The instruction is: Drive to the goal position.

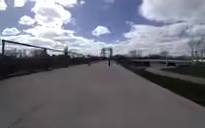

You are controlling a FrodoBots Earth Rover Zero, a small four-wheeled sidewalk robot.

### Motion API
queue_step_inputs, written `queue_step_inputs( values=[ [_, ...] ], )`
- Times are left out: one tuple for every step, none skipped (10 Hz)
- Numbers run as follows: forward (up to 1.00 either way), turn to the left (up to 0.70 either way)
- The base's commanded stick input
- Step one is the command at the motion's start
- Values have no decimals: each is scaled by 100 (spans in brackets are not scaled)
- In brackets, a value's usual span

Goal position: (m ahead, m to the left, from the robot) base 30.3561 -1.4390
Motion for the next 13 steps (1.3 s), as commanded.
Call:
queue_step_inputs(
  values=[
    [100, 0],
    [100, 0],
    [100, 0],
    [100, 0],
    [100, 0],
    [100, 0],
    [100, 0],
    [100, 0],
    [100, 0],
    [100, 0],
    [100, 0],
    [100, 0],
    [100, 0]
  ],
)
